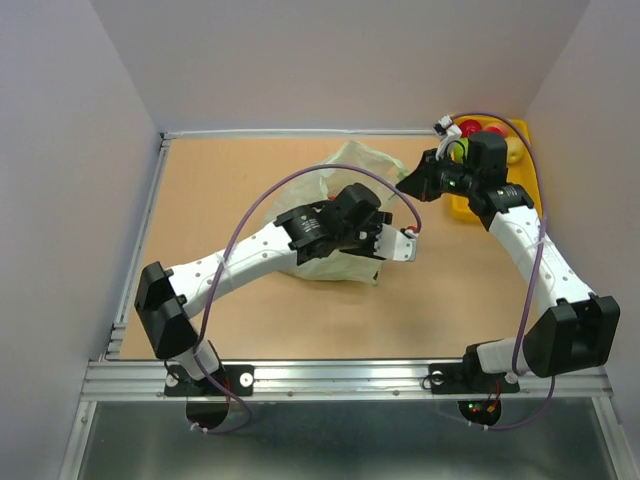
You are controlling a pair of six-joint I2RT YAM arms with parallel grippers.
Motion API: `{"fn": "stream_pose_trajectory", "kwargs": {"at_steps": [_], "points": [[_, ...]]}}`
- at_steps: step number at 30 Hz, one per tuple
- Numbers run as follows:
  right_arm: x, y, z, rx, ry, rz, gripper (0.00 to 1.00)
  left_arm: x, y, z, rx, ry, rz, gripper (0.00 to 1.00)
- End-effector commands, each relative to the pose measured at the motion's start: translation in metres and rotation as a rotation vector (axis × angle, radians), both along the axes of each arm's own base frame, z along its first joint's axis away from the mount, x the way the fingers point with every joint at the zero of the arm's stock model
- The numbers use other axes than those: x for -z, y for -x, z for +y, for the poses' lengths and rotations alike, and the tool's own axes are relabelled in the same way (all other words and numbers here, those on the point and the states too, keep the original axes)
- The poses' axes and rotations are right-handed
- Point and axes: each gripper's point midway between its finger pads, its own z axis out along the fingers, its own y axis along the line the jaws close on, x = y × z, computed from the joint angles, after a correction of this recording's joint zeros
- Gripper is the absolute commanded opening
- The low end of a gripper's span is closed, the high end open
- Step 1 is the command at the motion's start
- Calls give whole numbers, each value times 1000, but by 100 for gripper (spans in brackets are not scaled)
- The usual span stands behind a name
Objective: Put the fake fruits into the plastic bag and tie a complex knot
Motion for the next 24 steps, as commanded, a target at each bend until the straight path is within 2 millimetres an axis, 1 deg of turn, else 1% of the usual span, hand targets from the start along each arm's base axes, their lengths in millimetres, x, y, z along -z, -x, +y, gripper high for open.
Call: {"fn": "stream_pose_trajectory", "kwargs": {"at_steps": [1, 3, 5, 9, 10, 13, 14, 16, 17, 19, 20, 23, 24], "points": [[-7, 7, 1, 11, -6, -14, 0, -14, -22, -13, -13, 16, -136, 54], [-9, 8, 0, 12, -5, -16, 0, -7, -27, -16, -20, 5, -150, 56], [-8, 8, 0, 15, -7, -10, 0, -4, -30, -20, -18, 9, -163, 57], [-6, 8, -1, 23, -2, -7, 0, 7, -25, -27, 22, -3, -123, 61], [-6, 8, -1, 25, 1, -6, 0, 12, -24, -28, 25, -12, -113, 62], [-7, 8, -2, 29, 3, -11, 0, 17, -22, -30, 32, -20, -88, 63], [-6, 8, -3, 29, 6, -13, 0, 22, -22, -30, 31, -30, -71, 63], [-4, 7, -3, 31, 9, -11, 0, 23, -21, -31, 34, -31, -58, 63], [-4, 7, -3, 32, 11, -11, 0, 23, -16, -35, 56, -13, -36, 63], [-3, 7, -3, 31, 13, -12, 0, 25, -12, -37, 74, -8, -15, 64], [-2, 6, -3, 30, 15, -10, 1, 29, -12, -38, 71, -15, -8, 65], [-2, 6, -4, 35, 19, -12, 0, 43, -16, -35, 55, -52, 0, 65], [-2, 6, -5, 36, 21, -13, 0, 46, -22, -33, 45, -51, -4, 65]]}}
